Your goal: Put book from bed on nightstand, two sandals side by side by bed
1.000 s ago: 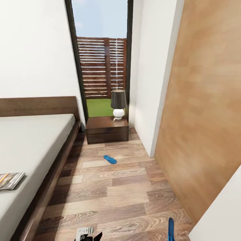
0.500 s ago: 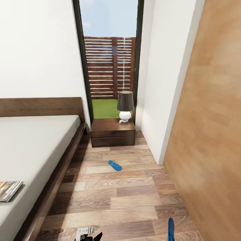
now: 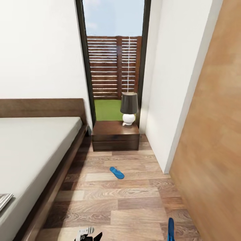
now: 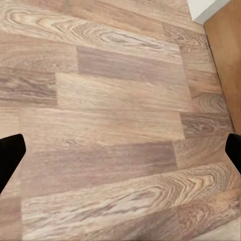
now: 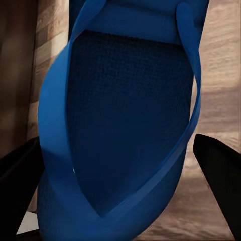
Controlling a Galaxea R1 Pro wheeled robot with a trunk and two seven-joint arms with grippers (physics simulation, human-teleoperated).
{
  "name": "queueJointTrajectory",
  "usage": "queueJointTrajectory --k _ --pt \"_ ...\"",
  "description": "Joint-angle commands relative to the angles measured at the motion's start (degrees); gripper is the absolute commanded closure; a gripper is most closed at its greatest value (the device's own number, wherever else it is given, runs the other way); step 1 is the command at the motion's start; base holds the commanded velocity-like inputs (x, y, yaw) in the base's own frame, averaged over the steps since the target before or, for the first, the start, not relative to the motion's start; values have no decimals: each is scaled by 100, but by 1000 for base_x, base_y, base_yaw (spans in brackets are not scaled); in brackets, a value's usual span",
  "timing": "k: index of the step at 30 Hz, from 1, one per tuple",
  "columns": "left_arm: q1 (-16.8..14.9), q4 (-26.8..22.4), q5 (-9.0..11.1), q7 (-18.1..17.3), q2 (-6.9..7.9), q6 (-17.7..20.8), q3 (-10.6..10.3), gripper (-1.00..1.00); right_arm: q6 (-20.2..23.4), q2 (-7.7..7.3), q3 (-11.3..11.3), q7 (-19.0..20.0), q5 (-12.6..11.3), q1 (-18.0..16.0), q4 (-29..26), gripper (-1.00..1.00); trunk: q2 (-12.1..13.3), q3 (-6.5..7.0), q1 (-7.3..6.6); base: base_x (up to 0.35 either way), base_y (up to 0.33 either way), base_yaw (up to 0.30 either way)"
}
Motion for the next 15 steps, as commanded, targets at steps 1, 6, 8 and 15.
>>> queueJointTrajectory --k 1,6,8,15 --pt "-4 6 34 -3 4 -24 -24 -100 12 -1 -10 23 -32 -4 6 100 -2 -5 2 325 -74 5" --pt "-4 5 34 -4 4 -24 -24 -100 15 -1 -10 23 -32 -4 6 100 -2 -5 2 325 -74 1" --pt "-4 5 34 -5 4 -24 -24 -100 16 -1 -9 23 -32 -4 6 100 -2 -5 2 325 -74 0" --pt "-4 5 34 -4 4 -24 -24 -100 13 -1 -12 23 -32 -4 6 100 -2 -5 2 325 -23 0"
